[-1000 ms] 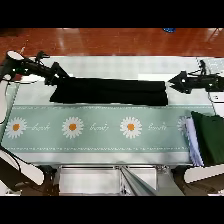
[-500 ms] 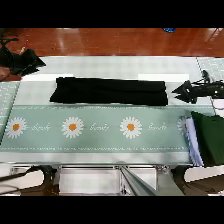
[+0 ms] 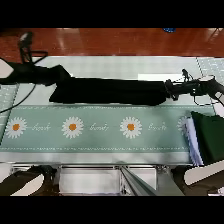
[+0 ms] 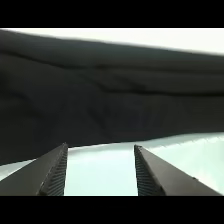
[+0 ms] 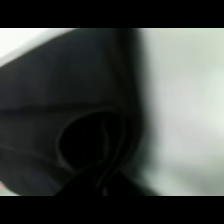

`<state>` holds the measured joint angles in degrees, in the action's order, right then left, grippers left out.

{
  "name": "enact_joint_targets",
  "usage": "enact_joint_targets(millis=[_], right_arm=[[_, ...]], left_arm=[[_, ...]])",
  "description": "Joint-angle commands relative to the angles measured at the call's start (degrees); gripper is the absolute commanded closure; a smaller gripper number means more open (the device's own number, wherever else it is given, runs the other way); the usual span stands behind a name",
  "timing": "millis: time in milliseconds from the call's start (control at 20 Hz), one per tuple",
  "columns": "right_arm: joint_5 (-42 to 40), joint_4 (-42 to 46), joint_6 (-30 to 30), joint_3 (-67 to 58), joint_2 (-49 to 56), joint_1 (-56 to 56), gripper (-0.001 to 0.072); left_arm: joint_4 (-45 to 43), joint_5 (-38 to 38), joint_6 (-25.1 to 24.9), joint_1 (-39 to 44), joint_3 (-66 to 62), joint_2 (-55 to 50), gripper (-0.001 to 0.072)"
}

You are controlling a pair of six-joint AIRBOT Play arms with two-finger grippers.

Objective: Fold the shirts.

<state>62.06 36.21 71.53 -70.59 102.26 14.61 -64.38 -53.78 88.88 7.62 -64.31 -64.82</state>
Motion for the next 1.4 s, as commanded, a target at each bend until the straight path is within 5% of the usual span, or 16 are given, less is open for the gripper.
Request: enact_joint_targets(millis=[0,50,100,500,700,1050,1350], right_arm=[[4.79,-0.61,-1.16,-1.95,-1.95,-1.29,0.0694],[6.34,1.77,-1.09,-1.88,-4.7,-0.85,0.0694],[7.74,4.94,-1.03,-1.6,-8.02,-0.66,0.0694],[10.84,10.86,1.95,16.85,-52.24,-0.85,0.0694],[12.22,10.73,8.81,20.2,-68.04,-0.85,0.0694],[11.82,10.32,9.79,20.2,-72.3,-0.85,0.0694],[11.63,7.89,9.27,20.17,-70.51,-0.87,0.0694]], left_arm=[[-0.13,1.73,-0.79,5.33,0.83,-2.14,0.0297],[-0.07,1.73,-0.72,6.27,0.83,-2.97,0.0531],[0.52,1.86,-0.68,7.13,0.83,-3.8,0.0678],[13.09,5.09,-4.2,18.91,-7.15,-20.5,0.069],[14.73,4.61,2.89,30.42,-20.24,-34.73,0.069],[15.1,-1.44,2.71,46.51,-34.16,-46.95,0.069],[14.47,-7.23,2.01,32.59,-34.16,-42.8,0.069]])
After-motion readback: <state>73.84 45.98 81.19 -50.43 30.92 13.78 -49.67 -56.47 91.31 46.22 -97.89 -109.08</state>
